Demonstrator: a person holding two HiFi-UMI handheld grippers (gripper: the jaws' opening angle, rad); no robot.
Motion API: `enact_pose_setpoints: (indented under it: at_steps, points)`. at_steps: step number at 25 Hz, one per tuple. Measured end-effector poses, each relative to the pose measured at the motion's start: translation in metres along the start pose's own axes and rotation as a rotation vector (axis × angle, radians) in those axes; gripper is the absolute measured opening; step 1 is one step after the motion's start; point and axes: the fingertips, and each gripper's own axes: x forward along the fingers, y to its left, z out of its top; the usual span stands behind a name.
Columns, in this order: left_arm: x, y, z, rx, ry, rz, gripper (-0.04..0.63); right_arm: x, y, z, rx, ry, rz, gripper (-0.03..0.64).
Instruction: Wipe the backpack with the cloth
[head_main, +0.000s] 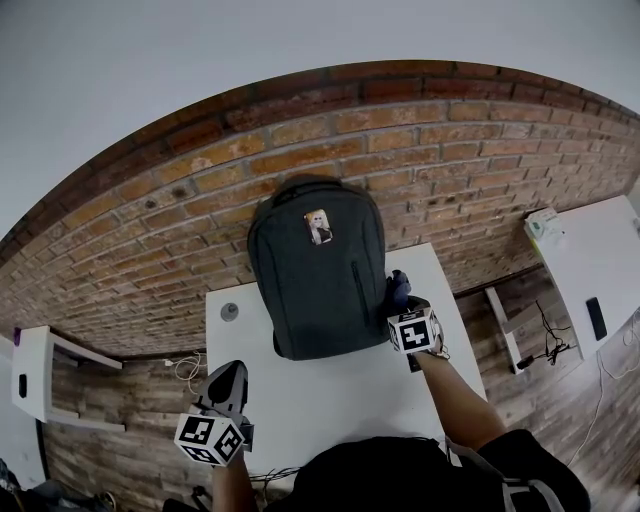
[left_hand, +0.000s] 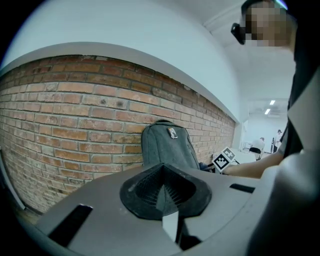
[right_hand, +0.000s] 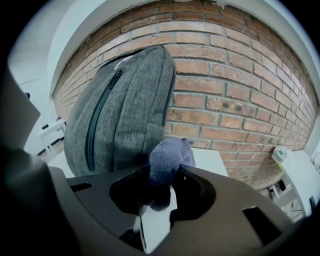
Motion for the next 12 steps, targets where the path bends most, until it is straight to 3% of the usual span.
enact_pose_setpoints:
  at_steps: [6, 12]
  points:
    - [-0.001, -0.003, 0.000, 0.004, -0.002, -0.010, -0.003, 0.000, 0.005, -0.053, 0.045, 0.097, 0.027, 0.103]
    - [-0.003, -0.003, -0.001, 0.005, -0.004, -0.007, -0.003, -0.003, 0.008, -0.079, 0.074, 0.151, 0.037, 0.103]
